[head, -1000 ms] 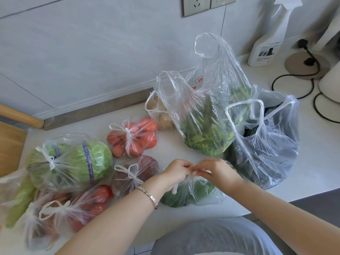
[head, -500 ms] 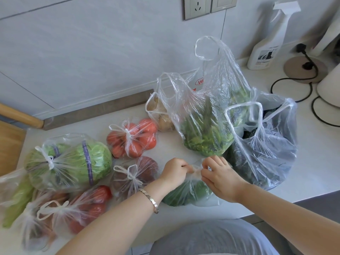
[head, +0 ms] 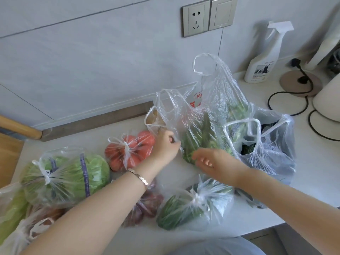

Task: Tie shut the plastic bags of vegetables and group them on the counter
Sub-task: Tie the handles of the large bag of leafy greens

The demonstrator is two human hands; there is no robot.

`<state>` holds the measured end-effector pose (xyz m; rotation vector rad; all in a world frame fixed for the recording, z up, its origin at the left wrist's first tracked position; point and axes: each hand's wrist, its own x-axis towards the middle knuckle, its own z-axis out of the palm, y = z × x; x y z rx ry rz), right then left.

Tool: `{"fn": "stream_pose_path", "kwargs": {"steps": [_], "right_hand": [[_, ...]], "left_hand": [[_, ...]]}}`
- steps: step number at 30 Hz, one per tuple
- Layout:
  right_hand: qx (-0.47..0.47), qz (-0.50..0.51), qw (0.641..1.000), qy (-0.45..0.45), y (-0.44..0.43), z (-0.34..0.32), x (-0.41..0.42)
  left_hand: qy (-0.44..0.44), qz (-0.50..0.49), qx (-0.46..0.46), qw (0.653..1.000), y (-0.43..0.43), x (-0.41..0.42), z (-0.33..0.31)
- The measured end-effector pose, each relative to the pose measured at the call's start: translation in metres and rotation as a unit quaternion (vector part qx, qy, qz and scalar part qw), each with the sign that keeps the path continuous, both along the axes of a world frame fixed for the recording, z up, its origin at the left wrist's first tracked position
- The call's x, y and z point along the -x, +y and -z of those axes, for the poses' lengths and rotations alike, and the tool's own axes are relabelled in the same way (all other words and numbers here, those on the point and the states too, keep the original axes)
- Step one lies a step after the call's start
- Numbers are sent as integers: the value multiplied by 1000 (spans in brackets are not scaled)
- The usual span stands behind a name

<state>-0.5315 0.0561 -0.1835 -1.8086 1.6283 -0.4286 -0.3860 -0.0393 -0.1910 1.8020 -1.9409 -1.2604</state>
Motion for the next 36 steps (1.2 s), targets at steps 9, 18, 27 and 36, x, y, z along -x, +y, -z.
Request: {"fn": "stream_pose_path", "kwargs": {"steps": [9, 18, 27, 36], "right_hand": [[234, 198, 950, 65, -142, -81, 65], [-2, 210, 963, 169, -227, -55, 101], [-77, 173, 979, -81, -160, -114, 60], [-210, -2, 904, -372, -108, -147, 26]], "left_hand": [[67, -38, 159, 984, -85, 42, -52], [246, -223, 84, 939, -82, 43, -69], [392, -279, -37, 876, -55, 18, -99], [297, 59, 45, 952, -27, -9, -115]]}}
